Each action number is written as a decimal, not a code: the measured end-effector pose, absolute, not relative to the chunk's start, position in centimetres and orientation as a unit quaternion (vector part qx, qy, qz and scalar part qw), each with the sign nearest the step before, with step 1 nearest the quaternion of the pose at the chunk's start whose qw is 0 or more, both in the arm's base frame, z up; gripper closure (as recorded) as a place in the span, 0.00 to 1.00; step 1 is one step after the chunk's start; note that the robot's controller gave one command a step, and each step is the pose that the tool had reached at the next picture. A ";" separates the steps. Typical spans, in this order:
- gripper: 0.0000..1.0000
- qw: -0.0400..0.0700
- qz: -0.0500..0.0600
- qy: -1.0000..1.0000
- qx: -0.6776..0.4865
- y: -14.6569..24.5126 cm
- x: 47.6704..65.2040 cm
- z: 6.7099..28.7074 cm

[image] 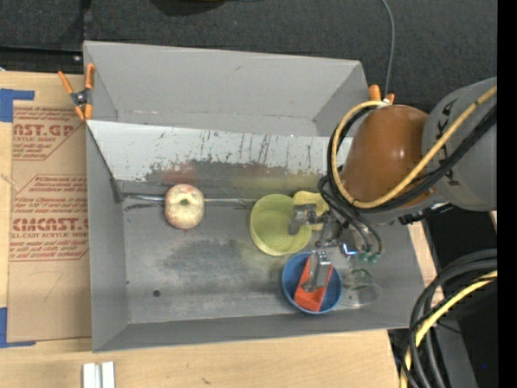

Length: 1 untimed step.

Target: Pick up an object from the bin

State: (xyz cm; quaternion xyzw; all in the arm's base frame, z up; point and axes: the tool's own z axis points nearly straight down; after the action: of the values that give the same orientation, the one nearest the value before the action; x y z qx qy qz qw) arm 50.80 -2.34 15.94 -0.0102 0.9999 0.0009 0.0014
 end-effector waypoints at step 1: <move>0.00 -0.004 0.002 0.945 -0.327 -3.2 51.0 14.7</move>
Offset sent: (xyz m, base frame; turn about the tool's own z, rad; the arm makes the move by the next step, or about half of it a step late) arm -0.0015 -0.0147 -0.0894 -0.5372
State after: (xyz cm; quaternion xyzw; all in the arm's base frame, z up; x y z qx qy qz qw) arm 50.99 -3.22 14.74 -0.3273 0.9449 0.0023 -0.0037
